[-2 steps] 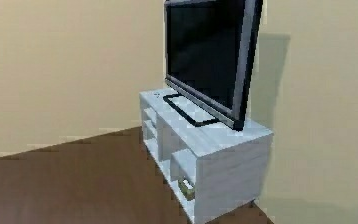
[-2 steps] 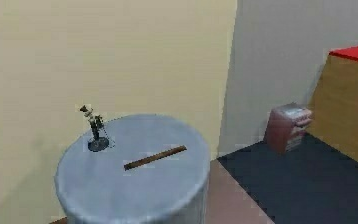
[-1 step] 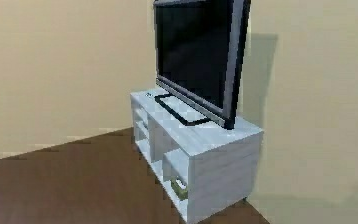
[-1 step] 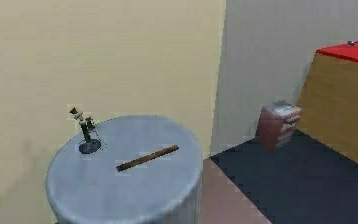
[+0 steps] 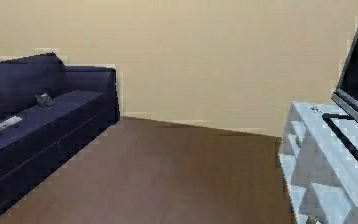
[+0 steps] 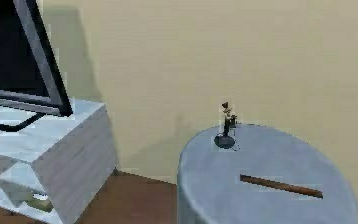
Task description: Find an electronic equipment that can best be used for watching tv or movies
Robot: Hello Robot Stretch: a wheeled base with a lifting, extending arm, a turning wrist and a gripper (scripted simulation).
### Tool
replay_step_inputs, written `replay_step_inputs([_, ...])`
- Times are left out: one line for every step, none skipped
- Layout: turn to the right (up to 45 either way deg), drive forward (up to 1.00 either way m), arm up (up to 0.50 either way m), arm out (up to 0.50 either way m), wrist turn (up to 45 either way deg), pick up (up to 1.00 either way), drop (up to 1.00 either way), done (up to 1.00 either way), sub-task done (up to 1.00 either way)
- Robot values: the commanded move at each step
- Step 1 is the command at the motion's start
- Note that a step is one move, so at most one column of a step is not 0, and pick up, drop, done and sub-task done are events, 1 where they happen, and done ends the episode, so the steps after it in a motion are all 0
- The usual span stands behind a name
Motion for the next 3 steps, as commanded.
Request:
replay_step_inputs([-45.0,0.0,0.0,0.0,0.0,0.0,0.0,0.0,0.0])
replay_step_inputs([-27.0,0.0,0.0,0.0,0.0,0.0,0.0,0.0,0.0])
replay_step_inputs([0.0,0.2,0.0,0.0,0.0,0.0,0.0,0.0,0.0])
